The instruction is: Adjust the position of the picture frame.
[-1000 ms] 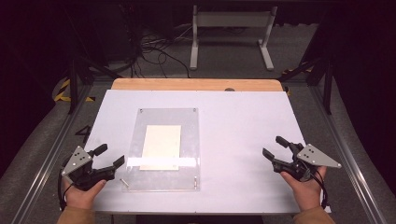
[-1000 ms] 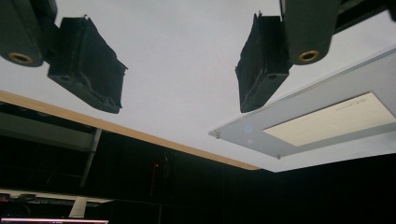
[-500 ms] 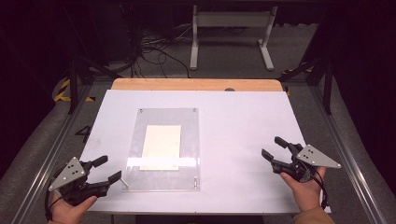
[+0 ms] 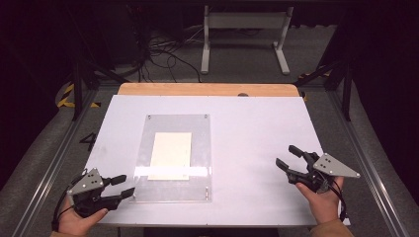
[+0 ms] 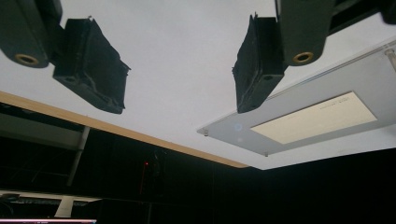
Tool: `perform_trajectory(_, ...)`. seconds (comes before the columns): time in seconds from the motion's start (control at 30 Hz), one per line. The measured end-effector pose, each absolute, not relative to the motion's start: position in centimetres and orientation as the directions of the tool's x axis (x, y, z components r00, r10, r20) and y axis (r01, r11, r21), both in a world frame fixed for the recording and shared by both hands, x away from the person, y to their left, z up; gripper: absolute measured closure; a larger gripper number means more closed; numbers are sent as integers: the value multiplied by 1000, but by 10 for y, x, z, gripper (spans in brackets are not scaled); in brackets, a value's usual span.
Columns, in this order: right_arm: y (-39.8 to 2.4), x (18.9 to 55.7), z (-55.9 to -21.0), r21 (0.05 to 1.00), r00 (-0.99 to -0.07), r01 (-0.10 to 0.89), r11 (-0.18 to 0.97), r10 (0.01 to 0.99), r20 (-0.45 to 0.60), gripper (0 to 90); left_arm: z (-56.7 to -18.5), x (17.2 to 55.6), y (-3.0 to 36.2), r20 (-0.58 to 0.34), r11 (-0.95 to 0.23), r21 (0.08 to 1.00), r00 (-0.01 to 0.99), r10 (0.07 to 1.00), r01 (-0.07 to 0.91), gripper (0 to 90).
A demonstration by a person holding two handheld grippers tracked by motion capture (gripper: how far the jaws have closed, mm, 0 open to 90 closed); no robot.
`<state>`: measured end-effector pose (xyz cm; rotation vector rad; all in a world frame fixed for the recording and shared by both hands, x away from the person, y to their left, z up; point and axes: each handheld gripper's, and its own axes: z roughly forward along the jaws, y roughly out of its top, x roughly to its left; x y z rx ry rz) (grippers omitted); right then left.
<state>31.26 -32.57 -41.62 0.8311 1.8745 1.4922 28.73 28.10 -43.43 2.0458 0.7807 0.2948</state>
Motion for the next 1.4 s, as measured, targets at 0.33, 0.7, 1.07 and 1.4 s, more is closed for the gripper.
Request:
perform_trajectory(0.33, -325, 312, -418, 986, -647, 81, 148, 760, -61, 376, -439, 290, 275, -95, -480, 771, 821, 562, 418, 827)
perform_trajectory(0.7, -325, 308, -417, 989, -661, 73, 128, 749, -48, 422, -419, 278, 226, -43, -555, 776, 903, 427, 300, 850)
perform_trajectory(1.07, -333, 301, -413, 994, -659, 58, 89, 752, -29, 435, -406, 280, 99, -55, -627, 773, 994, 89, 99, 850)
perform_trajectory(1.4, -347, 295, -410, 997, -635, 48, 52, 772, -10, 438, -404, 292, -9, -65, -655, 752, 998, 27, 67, 849)
